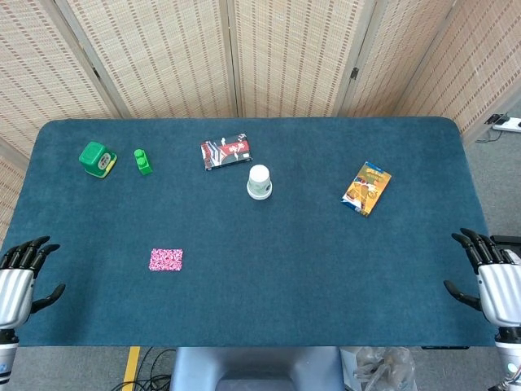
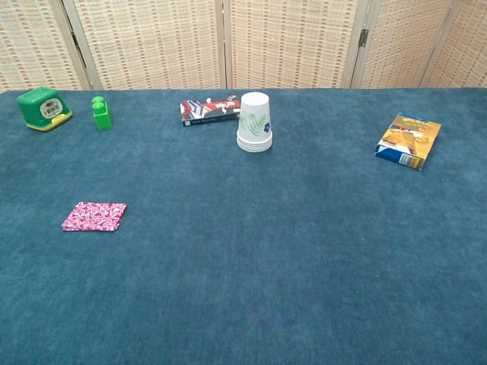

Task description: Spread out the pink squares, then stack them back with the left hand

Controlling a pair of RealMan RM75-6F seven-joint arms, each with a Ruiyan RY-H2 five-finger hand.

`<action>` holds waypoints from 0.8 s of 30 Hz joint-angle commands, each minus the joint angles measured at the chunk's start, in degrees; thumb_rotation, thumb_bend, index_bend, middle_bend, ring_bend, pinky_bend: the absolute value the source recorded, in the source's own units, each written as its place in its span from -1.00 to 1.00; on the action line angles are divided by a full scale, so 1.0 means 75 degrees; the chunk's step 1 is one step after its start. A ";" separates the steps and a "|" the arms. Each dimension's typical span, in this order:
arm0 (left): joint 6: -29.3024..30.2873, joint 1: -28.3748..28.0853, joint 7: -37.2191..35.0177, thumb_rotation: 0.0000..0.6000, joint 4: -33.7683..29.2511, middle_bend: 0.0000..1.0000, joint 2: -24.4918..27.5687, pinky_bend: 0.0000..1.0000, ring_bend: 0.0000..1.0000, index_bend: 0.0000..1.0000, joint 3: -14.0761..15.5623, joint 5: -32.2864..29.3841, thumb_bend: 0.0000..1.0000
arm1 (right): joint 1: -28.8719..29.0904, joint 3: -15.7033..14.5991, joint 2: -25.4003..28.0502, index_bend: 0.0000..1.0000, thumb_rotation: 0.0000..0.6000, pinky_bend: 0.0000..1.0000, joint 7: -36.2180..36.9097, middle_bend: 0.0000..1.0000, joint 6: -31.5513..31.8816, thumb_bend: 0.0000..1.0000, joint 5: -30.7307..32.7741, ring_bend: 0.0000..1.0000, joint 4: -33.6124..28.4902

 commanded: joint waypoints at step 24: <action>-0.3518 -0.2346 0.0330 1.00 -0.0253 0.84 -0.0113 0.97 0.66 -0.40 0.0222 0.0490 -0.05 | 0.0117 0.0081 0.0014 -0.67 1.00 -0.43 0.0150 -0.59 -0.0248 -0.52 0.0143 -0.68 0.0121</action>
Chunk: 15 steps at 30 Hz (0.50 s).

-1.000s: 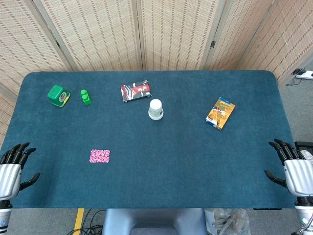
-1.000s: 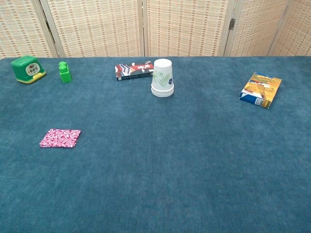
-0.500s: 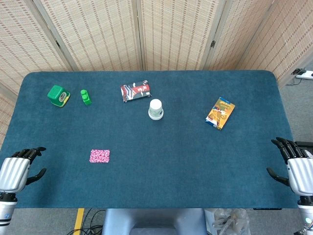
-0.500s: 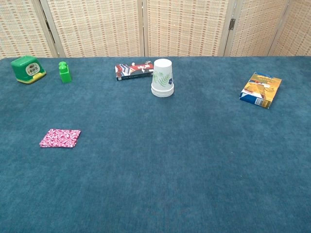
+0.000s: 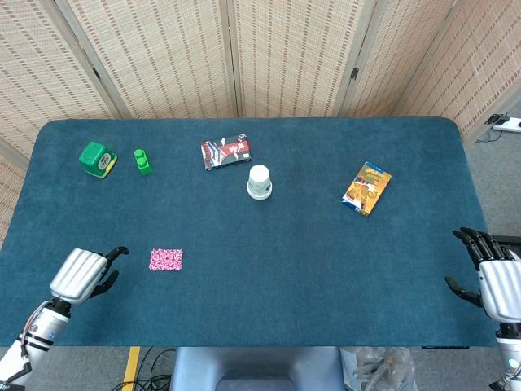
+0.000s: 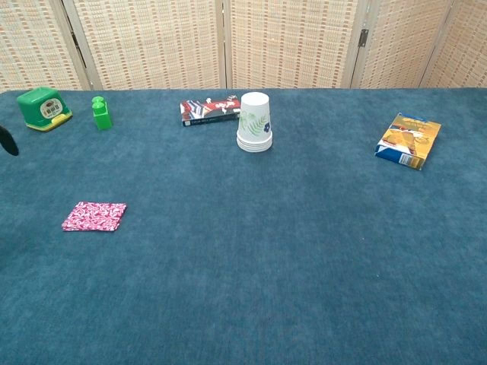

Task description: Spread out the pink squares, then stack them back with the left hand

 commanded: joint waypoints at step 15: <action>-0.2482 -0.1406 0.0947 1.00 0.0109 0.98 -0.0797 1.00 0.87 -0.56 -0.0101 -0.1924 0.09 | 0.0033 0.0075 0.0117 -0.67 1.00 -0.43 0.0014 -0.58 -0.0032 -0.51 0.0097 -0.67 -0.0043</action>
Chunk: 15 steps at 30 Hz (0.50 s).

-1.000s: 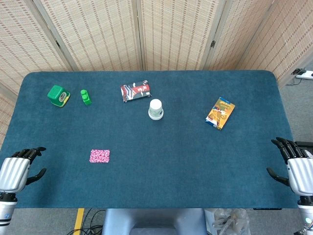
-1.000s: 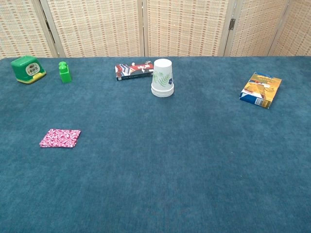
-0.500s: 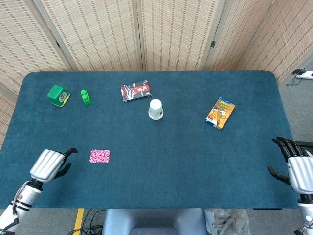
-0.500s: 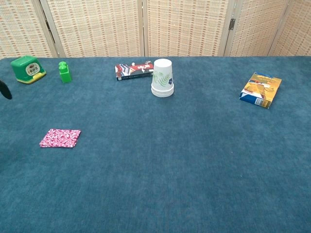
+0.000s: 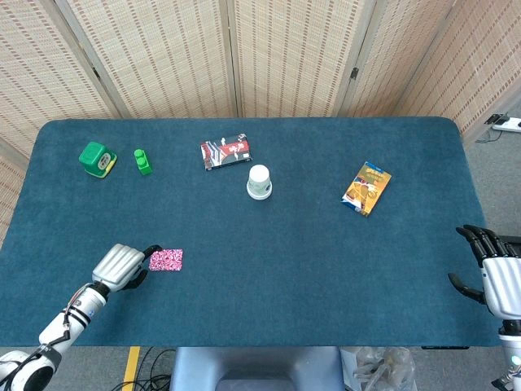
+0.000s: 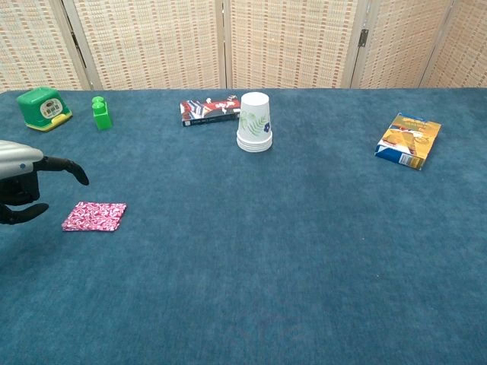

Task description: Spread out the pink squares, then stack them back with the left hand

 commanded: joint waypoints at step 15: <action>-0.0648 -0.0567 0.0885 1.00 0.0290 0.99 -0.0552 1.00 0.88 -0.58 0.0119 -0.1379 0.09 | 0.0022 0.0000 -0.0050 -0.67 1.00 -0.43 0.0110 -0.58 -0.0084 -0.51 0.0074 -0.66 0.0116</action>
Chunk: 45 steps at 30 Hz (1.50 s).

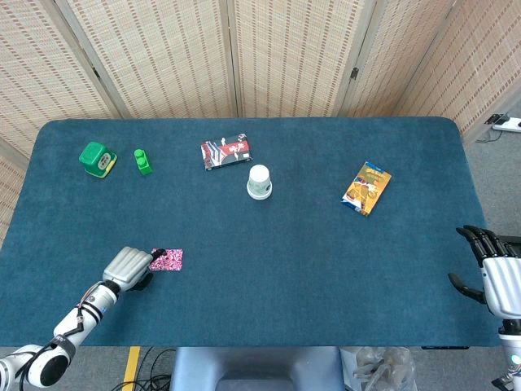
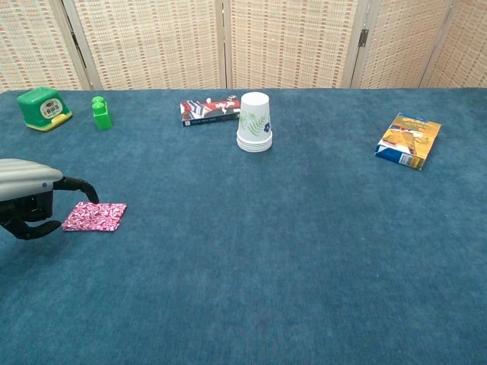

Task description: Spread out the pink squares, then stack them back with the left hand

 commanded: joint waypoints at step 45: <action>0.1141 -0.0001 0.1479 1.00 -0.1436 0.99 0.0393 1.00 0.87 -0.37 0.0910 -0.1003 0.09 | -0.0071 -0.0077 0.0033 -0.67 1.00 -0.43 0.0379 -0.58 0.0028 -0.50 -0.0045 -0.64 0.0161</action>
